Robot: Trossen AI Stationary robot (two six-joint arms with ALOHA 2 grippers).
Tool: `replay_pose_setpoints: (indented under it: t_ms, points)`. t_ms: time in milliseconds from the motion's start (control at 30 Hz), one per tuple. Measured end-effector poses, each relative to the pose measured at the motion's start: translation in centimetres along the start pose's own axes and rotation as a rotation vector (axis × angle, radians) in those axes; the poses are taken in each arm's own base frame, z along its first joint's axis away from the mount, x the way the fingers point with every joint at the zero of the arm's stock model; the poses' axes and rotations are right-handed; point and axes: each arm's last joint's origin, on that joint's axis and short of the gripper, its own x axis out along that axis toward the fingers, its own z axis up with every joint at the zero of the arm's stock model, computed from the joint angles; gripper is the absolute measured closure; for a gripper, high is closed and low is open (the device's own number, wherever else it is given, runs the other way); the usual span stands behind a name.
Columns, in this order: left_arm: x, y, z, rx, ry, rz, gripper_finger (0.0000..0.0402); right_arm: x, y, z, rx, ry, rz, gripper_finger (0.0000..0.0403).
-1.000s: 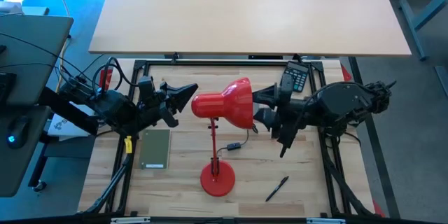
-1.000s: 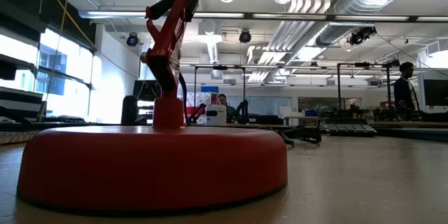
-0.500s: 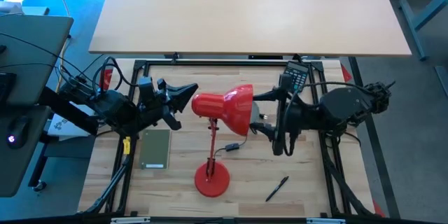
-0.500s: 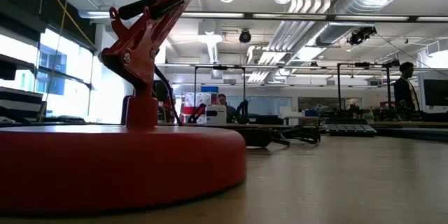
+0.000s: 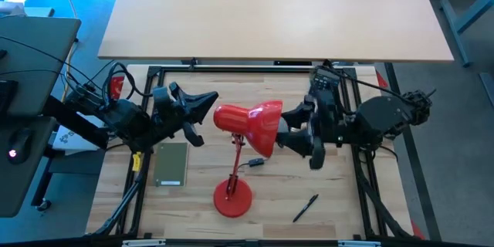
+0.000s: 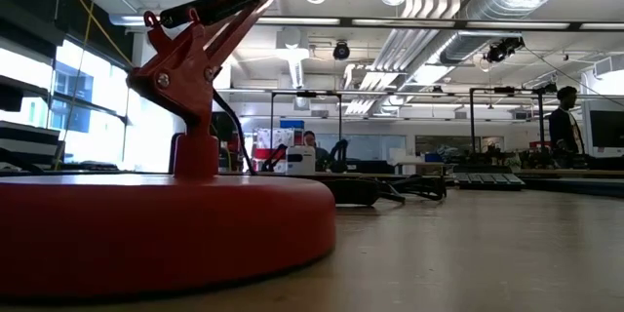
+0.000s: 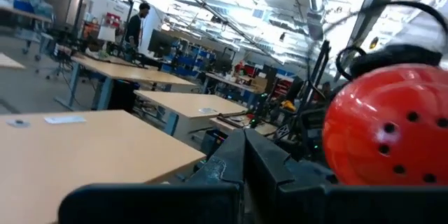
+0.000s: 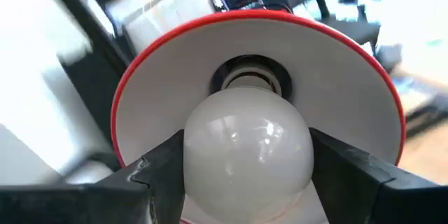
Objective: Screw lightbulb
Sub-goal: Insert the white lightbulb into the red lamp
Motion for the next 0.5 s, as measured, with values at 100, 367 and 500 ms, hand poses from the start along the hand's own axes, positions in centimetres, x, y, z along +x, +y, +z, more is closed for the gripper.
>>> replay_pose_setpoints:
  t_ms: [100, 367, 500]
  points:
    - [0.0, 0.0, 0.0, 0.05, 0.0, 0.001, 0.0402, 0.17, -0.26, 0.21, 0.212, 0.002, 0.005, 0.0157]
    - [0.0, 0.03, -0.07, 0.183, 0.005, 0.012, 0.0401, 0.3, -0.52, 0.48, 0.603, -0.007, 0.003, 0.0157]
    - [-0.01, 0.2, -0.26, 0.249, 0.024, 0.072, 0.0402, 0.27, -0.57, 0.51, 0.695, -0.044, -0.024, 0.0157]
